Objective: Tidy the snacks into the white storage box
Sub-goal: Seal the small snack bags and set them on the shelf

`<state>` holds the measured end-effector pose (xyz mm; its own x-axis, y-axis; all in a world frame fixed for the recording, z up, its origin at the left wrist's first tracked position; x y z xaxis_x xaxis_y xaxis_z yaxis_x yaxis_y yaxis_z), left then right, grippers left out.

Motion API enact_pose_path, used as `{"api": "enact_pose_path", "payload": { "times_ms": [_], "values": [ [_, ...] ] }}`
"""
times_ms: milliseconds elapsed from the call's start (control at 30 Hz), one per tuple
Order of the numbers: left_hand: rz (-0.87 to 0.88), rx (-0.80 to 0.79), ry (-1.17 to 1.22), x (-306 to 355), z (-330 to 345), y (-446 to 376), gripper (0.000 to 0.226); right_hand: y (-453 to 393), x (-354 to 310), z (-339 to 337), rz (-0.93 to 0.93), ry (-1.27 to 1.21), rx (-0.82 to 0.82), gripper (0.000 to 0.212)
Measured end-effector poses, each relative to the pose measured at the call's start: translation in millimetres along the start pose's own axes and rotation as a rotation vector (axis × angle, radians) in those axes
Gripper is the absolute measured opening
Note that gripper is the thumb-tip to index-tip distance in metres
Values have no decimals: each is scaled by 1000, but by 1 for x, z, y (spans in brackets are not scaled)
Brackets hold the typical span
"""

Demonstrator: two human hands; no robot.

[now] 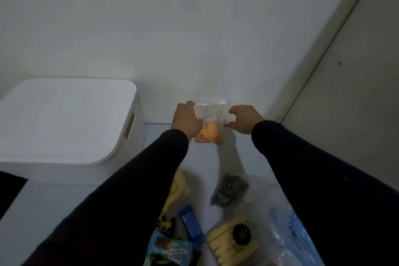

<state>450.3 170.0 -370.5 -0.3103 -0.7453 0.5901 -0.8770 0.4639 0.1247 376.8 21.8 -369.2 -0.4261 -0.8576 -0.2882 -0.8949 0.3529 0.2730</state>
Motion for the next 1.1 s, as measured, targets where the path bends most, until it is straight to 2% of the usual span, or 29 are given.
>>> {"api": "enact_pose_path", "payload": {
  "times_ms": [100, 200, 333, 500, 733, 867, 1100],
  "values": [
    [-31, -75, -187, 4, -12, 23, 49, 23, -20, -4, -14, 140, -43, 44],
    [-40, -144, -282, 4, -26, 51, 23, 51, -44, -9, -43, 217, -56, 38],
    [-50, -148, -323, -10, -49, 90, 36, 91, -84, -14, -105, 262, -44, 36],
    [-126, -140, -258, -64, -65, 144, 44, 112, -130, 22, -202, 311, -51, 29],
    [-382, -137, -66, -174, -38, 214, 52, 125, -193, 117, -416, 242, -262, 51],
    [-471, -122, -7, -216, -12, 231, 53, 118, -204, 162, -488, 263, -314, 65],
    [-418, -12, 21, -222, 3, 225, 45, 104, -183, 198, -472, 179, -365, 76]
  ]
}}
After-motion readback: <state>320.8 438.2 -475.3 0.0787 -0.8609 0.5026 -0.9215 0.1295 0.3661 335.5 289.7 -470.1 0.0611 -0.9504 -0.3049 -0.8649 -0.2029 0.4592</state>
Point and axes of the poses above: each hand's wrist, its own y-axis away from the middle knuckle, its own z-axis out of the palm, x = y × z, the point moved 10 cm from there along -y, towards the middle knuckle
